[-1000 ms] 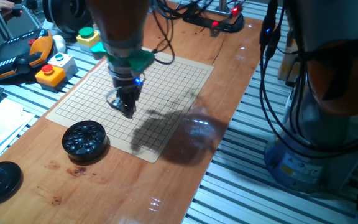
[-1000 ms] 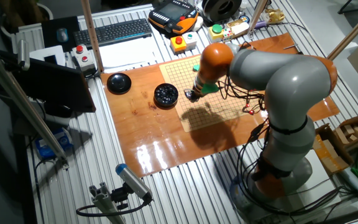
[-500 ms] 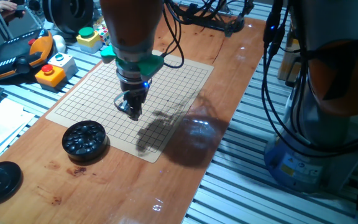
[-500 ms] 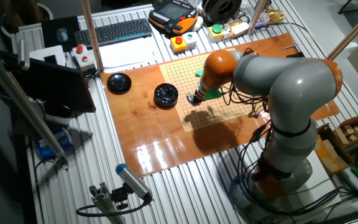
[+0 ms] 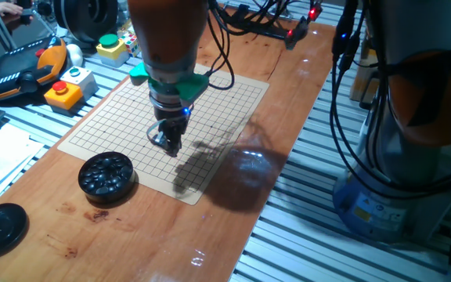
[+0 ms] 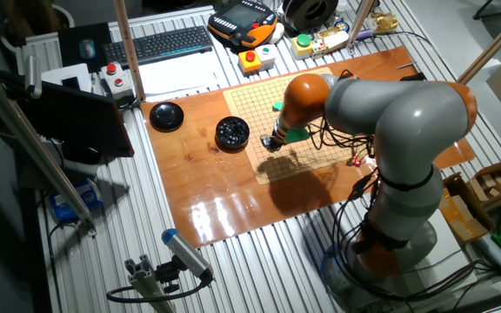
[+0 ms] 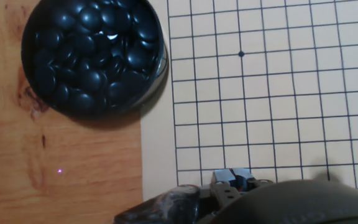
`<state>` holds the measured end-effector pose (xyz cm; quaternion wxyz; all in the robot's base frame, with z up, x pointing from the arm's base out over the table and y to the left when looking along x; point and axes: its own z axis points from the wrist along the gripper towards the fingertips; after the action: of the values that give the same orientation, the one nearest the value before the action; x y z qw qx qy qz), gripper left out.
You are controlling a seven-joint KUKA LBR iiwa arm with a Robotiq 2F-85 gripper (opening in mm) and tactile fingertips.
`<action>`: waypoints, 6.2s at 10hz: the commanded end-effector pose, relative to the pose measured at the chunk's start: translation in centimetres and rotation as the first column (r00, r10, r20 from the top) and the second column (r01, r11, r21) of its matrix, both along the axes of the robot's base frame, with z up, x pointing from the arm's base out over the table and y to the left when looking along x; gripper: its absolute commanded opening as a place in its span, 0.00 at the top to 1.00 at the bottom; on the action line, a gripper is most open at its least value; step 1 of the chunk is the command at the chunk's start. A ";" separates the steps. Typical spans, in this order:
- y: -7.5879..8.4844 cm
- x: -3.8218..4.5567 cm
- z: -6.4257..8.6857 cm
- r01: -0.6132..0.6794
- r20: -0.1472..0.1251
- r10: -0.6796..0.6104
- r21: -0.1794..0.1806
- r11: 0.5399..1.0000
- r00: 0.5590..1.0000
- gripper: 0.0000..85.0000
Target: Play the first move as black on the 3-4 point in the upper right corner of the Go board
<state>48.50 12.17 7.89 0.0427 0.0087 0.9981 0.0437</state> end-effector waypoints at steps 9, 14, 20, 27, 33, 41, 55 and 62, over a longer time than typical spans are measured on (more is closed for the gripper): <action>0.3 0.13 0.0 -0.143 -0.111 0.140 -0.021 0.989 0.984 0.99; 0.3 0.10 0.0 -0.093 -0.095 0.093 -0.004 0.996 0.991 0.99; 0.3 0.10 0.0 -0.029 -0.068 0.027 -0.040 0.999 0.997 0.99; 0.3 -0.92 -0.7 -0.061 -0.147 0.055 -0.037 0.997 0.988 0.99; 0.0 -2.55 -1.7 -0.103 -0.175 0.101 -0.001 0.995 0.979 0.99; 0.4 -3.23 -2.2 -0.155 -0.171 0.159 0.039 0.987 0.972 0.99; 0.5 -3.82 -3.5 -0.138 -0.163 0.151 0.088 0.987 0.975 0.99; 0.6 -3.87 -3.7 -0.138 -0.156 0.151 0.094 0.986 0.976 0.99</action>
<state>44.63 12.76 4.16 -0.0428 -0.0583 0.9936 0.0868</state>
